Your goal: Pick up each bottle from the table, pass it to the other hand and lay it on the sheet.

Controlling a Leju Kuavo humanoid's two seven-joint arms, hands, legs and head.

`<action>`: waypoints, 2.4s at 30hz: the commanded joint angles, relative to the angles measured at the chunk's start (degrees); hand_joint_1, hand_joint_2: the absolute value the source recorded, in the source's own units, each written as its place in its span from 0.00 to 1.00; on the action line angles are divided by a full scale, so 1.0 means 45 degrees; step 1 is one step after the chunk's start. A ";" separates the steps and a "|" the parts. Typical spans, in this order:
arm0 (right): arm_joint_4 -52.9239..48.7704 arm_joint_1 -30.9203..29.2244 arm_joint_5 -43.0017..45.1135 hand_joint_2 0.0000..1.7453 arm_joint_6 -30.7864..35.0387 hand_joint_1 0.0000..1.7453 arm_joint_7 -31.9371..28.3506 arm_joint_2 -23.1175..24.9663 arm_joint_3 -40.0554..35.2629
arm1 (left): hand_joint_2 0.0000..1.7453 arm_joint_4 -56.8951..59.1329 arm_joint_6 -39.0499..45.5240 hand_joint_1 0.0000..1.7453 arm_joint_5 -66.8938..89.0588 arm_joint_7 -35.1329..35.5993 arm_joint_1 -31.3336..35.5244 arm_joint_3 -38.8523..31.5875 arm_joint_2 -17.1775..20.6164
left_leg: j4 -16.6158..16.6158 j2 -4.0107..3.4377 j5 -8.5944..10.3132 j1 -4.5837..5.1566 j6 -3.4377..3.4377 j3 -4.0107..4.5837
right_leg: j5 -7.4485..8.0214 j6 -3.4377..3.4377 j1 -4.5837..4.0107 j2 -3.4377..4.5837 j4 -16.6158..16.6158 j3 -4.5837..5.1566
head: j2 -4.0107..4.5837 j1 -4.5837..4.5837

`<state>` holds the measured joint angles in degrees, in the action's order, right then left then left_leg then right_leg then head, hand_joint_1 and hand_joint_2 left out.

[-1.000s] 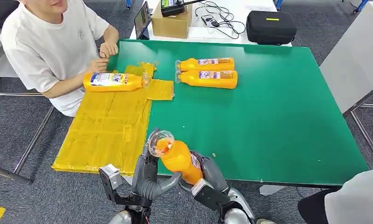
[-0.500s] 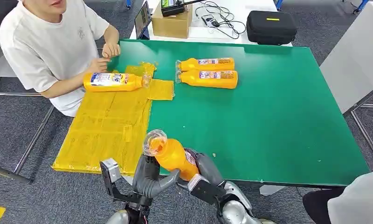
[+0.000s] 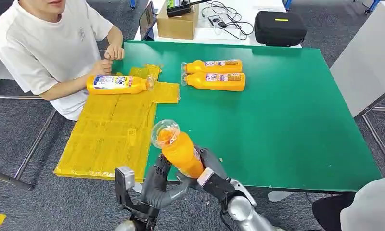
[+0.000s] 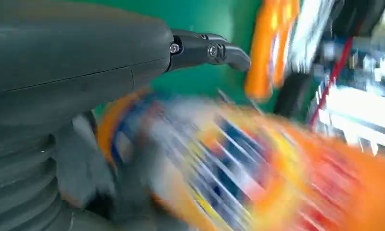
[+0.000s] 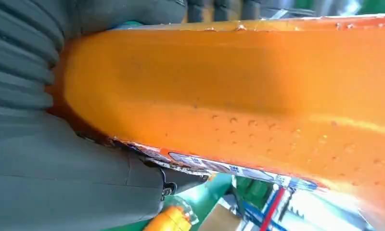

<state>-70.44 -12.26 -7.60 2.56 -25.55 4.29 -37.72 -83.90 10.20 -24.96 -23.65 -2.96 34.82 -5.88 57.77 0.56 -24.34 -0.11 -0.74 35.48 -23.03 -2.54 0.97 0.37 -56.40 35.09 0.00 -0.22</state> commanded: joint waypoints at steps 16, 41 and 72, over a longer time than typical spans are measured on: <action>0.2192 -0.0941 0.0036 0.00 0.1704 1.00 0.0217 0.0814 -0.0885 | 1.00 0.1021 0.1837 0.00 -0.1208 -0.0033 0.0919 -0.0446 -0.0495 | -0.0003 -0.0021 -0.0025 -0.0008 0.0010 -0.0055 | -0.0019 0.0022 -0.0012 0.0007 0.0005 -0.0058 | 0.0000 -0.0005; 0.4097 -0.1418 -0.0974 1.00 0.1886 1.00 0.0264 0.0523 -0.0659 | 1.00 -0.0075 0.0496 0.00 -0.0998 -0.0183 0.0358 -0.0209 -0.0100 | -0.0013 -0.0011 -0.0011 -0.0001 0.0005 -0.0038 | -0.0009 0.0013 -0.0004 0.0002 0.0011 -0.0042 | 0.0000 0.0000; 0.4301 -0.2265 -0.4609 0.00 0.3346 1.00 0.1631 0.0854 -0.2453 | 1.00 -0.0006 0.0752 0.00 -0.1076 -0.0308 0.0087 -0.0443 -0.0109 | -0.0004 -0.0006 -0.0009 -0.0002 0.0008 -0.0024 | -0.0010 0.0014 -0.0005 -0.0002 0.0000 -0.0027 | 0.0000 0.0000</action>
<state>-53.07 -20.09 -28.09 18.62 -18.49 7.67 -44.09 -85.02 14.34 -28.85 -25.92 -3.83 31.65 -6.84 57.77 0.57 -24.33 -0.12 -0.74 35.50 -23.03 -2.54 0.97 0.37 -56.42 35.09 0.00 -0.22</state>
